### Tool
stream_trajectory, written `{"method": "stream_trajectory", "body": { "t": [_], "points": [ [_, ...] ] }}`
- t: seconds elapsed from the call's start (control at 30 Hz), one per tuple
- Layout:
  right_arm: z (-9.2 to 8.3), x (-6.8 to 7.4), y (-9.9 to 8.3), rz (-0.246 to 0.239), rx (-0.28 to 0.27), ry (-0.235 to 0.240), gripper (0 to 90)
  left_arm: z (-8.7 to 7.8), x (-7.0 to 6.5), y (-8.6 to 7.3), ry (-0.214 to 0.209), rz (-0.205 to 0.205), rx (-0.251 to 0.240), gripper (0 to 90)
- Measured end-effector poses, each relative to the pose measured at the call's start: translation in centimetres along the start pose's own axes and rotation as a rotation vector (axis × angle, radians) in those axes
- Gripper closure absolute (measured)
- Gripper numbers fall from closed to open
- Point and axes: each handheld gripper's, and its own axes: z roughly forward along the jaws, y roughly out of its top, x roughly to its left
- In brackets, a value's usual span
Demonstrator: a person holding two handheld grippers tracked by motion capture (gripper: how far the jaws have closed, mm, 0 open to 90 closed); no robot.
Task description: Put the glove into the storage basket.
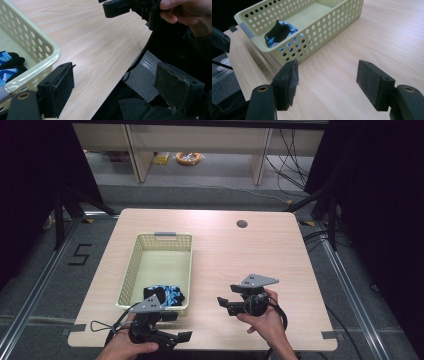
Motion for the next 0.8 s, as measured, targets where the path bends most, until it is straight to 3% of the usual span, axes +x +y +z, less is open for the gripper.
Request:
{"method": "stream_trajectory", "body": {
  "t": [0.03,0.1,0.17,0.23,0.3,0.33,0.37,0.4,0.43,0.5,0.6,0.73,0.77,0.8],
  "points": [
    [-0.1,-0.2,-0.2,-0.012,-0.005,-0.001,35.0,0.1,0.0,-0.1,0.001,0.012,0.001,15.7],
    [-0.2,0.0,-0.7,0.013,-0.002,0.006,34.6,0.4,-0.1,-0.5,0.002,0.004,0.007,15.6],
    [-0.4,-0.2,-1.0,-0.009,-0.010,0.001,34.1,0.8,-0.1,-0.9,-0.019,-0.001,-0.002,15.6],
    [-0.5,-0.3,-1.5,-0.002,-0.023,0.015,33.3,1.1,-0.2,-1.5,-0.003,-0.011,0.005,15.6],
    [-0.7,-0.2,-1.9,0.013,-0.022,0.006,33.0,1.2,-0.1,-1.9,-0.020,-0.007,0.020,15.6],
    [-0.7,0.0,-2.0,0.043,-0.020,0.011,32.9,1.3,-0.1,-2.1,-0.020,-0.003,0.011,15.6],
    [-0.6,-0.2,-2.3,0.015,-0.037,0.014,32.9,1.4,0.0,-2.2,-0.035,-0.002,0.015,15.6],
    [-0.6,-0.2,-2.6,0.002,-0.038,0.002,32.8,1.4,0.0,-2.4,-0.025,-0.008,0.022,15.6],
    [-0.6,-0.2,-2.8,0.016,-0.029,0.018,32.6,1.4,0.2,-2.6,-0.026,0.000,0.020,15.6],
    [-0.5,-0.1,-3.4,0.011,-0.033,0.003,32.2,1.6,0.3,-2.8,-0.031,0.002,0.021,15.5],
    [-0.3,0.1,-4.2,0.021,-0.008,0.038,30.8,1.8,0.5,-3.6,-0.030,0.012,0.033,15.5],
    [-0.3,0.1,-4.7,0.016,-0.001,0.022,29.9,2.0,0.8,-4.1,-0.038,0.010,0.044,15.5],
    [-0.2,0.3,-4.9,0.033,0.005,0.038,29.2,1.9,0.9,-4.3,-0.037,0.017,0.050,15.5],
    [-0.2,0.1,-5.0,-0.006,0.005,0.029,29.0,2.0,0.9,-4.4,-0.036,0.014,0.045,15.5]
  ]
}}
